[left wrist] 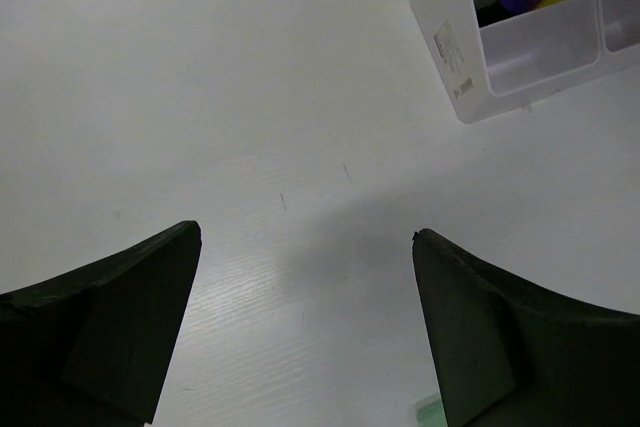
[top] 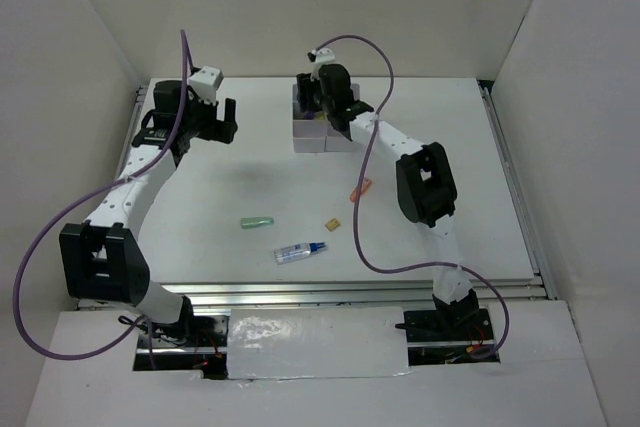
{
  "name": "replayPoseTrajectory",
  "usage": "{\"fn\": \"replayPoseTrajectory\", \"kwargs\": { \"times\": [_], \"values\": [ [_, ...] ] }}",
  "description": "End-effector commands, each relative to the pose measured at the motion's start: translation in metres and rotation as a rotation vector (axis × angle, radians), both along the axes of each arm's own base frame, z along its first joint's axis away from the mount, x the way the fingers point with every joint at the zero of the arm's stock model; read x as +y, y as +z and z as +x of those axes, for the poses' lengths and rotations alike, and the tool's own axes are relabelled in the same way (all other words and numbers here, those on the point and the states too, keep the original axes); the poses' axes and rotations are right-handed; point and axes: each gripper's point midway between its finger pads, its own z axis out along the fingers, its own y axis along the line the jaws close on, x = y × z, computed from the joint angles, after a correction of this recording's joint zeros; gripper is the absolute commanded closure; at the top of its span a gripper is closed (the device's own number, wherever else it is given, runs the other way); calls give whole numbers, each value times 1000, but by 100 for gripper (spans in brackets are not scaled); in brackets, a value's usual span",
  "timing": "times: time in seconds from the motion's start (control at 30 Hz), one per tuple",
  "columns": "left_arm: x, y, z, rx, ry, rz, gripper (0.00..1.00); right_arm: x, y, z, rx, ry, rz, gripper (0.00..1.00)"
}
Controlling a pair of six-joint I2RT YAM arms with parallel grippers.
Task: Sort the stationery into containers
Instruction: Place the stationery in the storage box, then pick up the stationery from the corner of the board.
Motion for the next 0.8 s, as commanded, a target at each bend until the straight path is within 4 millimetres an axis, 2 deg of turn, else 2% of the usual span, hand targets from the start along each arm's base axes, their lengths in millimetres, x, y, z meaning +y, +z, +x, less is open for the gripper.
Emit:
{"fn": "replayPoseTrajectory", "kwargs": {
  "times": [0.0,0.07,0.1,0.2,0.23,0.27,0.3,0.33,0.37,0.4,0.43,0.47,0.5,0.53,0.57,0.6,0.63,0.67,0.7,0.73,0.77],
  "values": [
    [-12,3,-7,-7,-110,4,1,8,40,-1,-81,8,48,37],
    [-18,2,-11,-3,-142,-18,1,6,49,-4,-84,0,66,32],
    [-22,0,-13,-2,-163,-28,1,4,67,-8,-102,-2,85,31],
    [-48,5,-28,-19,-317,-42,5,-8,94,-13,-116,-36,135,30],
    [-67,2,-42,13,-401,-45,8,-21,118,-16,-134,-68,174,30],
    [-77,1,-44,1,-453,-23,9,-31,131,-17,-150,-86,182,30],
    [-84,-6,-56,36,-521,28,11,-40,139,-20,-136,-112,215,30],
    [-92,-13,-62,61,-553,57,14,-54,168,-28,-166,-132,250,30],
    [-112,-18,-75,81,-621,86,14,-68,170,-30,-152,-162,262,31],
    [-118,-31,-90,134,-679,133,16,-90,168,-29,-118,-207,274,31],
    [-135,-42,-102,169,-731,182,16,-107,179,-40,-117,-225,284,32],
    [-143,-47,-110,195,-759,217,16,-117,179,-45,-103,-228,283,32],
    [-150,-52,-118,218,-797,259,16,-141,173,-45,-77,-270,270,32],
    [-163,-73,-141,317,-866,297,17,-156,152,-51,-36,-297,240,32],
    [-168,-75,-144,340,-886,333,17,-172,163,-62,-53,-321,236,32],
    [-169,-83,-159,417,-912,355,17,-197,156,-65,-47,-362,207,33],
    [-178,-101,-171,496,-953,387,16,-210,132,-72,-2,-383,176,33],
    [-185,-99,-172,513,-971,407,16,-224,138,-83,-8,-404,167,34],
    [-188,-115,-178,587,-994,433,13,-246,132,-87,4,-443,148,34],
    [-193,-113,-189,632,-1027,457,12,-257,118,-93,34,-464,130,35],
    [-194,-117,-193,665,-1037,474,10,-268,121,-102,34,-480,126,35]
  ]
}}
